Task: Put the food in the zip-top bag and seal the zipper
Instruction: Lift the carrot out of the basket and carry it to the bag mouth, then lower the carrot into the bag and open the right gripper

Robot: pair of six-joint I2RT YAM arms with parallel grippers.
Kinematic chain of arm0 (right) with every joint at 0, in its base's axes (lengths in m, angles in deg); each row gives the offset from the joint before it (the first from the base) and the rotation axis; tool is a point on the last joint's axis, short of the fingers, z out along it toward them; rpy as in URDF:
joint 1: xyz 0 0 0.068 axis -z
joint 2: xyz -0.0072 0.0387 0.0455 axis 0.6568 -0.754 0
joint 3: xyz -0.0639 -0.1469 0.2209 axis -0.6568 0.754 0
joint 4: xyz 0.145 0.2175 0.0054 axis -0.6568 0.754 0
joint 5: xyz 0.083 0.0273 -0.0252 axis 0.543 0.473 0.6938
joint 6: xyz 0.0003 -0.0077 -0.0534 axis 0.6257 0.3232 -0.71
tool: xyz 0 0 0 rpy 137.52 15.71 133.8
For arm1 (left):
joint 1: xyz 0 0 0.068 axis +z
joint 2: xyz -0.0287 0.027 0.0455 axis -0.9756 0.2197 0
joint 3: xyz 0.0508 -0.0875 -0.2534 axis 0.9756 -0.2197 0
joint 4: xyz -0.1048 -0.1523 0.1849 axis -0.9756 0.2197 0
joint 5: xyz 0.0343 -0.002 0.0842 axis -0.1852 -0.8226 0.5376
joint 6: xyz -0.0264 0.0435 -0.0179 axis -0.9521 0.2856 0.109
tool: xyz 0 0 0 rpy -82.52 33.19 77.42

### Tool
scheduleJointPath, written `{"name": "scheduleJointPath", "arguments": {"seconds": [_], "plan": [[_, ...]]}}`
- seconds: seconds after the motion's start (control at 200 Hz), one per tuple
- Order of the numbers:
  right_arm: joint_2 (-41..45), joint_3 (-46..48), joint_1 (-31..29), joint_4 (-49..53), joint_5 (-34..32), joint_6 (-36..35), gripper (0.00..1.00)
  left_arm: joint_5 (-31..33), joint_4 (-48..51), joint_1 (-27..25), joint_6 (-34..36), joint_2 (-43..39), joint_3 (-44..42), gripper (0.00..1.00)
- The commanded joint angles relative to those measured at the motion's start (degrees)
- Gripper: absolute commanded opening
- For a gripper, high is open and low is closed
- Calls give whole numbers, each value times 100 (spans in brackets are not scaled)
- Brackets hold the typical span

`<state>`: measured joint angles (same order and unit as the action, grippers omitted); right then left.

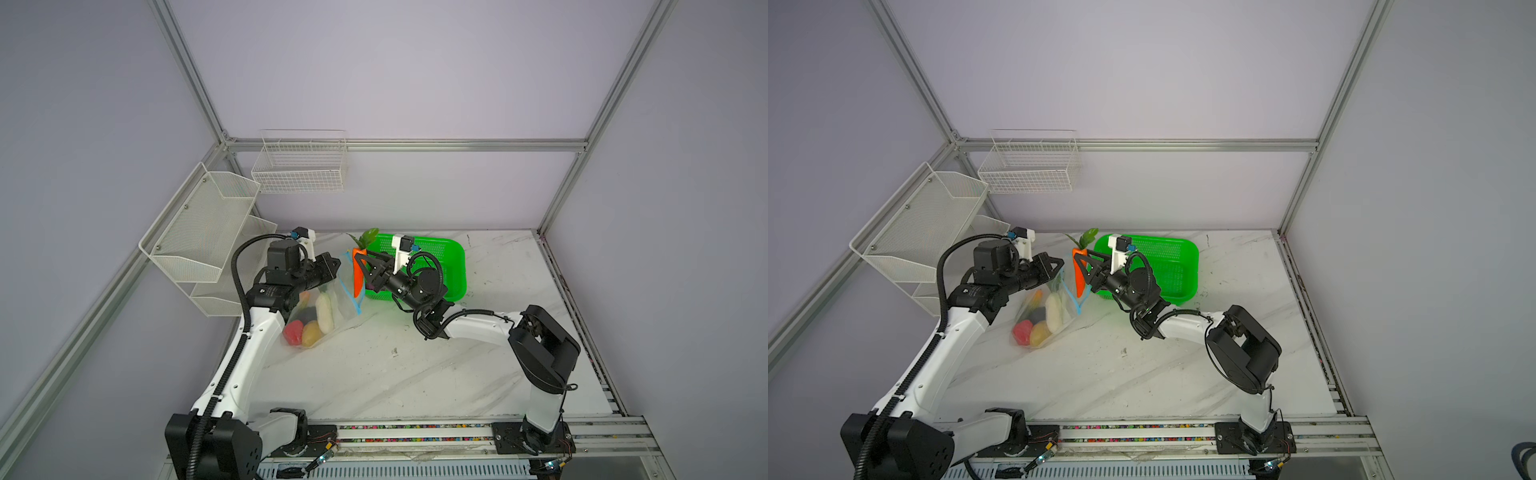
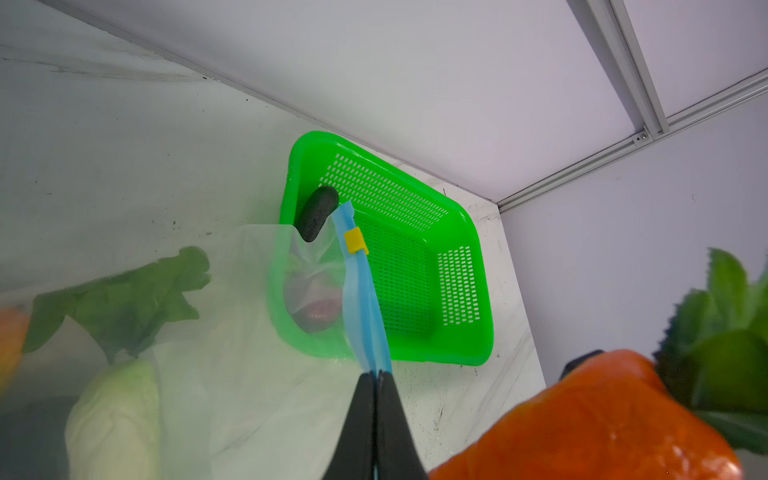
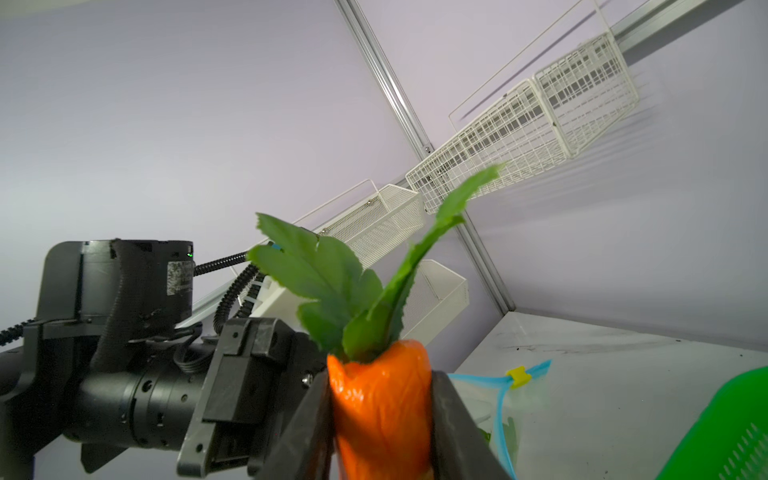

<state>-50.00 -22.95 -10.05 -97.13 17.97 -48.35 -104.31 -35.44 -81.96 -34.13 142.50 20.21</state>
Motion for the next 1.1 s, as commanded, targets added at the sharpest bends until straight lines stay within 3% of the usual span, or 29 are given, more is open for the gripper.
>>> {"name": "scheduleJointPath", "arguments": {"seconds": [0.0,0.48,0.625,1.095], "plan": [[-49,67,-56,-233,9,169,35,-9,-276,16,-47,-145,-224,0],[-549,-106,-190,-196,132,451,38,-6,-290,16,-42,-123,-162,0],[-563,-527,-193,736,203,65,41,-5,-271,16,-26,-127,-114,0],[-774,-941,-196,1531,315,-74,45,9,-233,16,-18,-224,-99,0]]}}
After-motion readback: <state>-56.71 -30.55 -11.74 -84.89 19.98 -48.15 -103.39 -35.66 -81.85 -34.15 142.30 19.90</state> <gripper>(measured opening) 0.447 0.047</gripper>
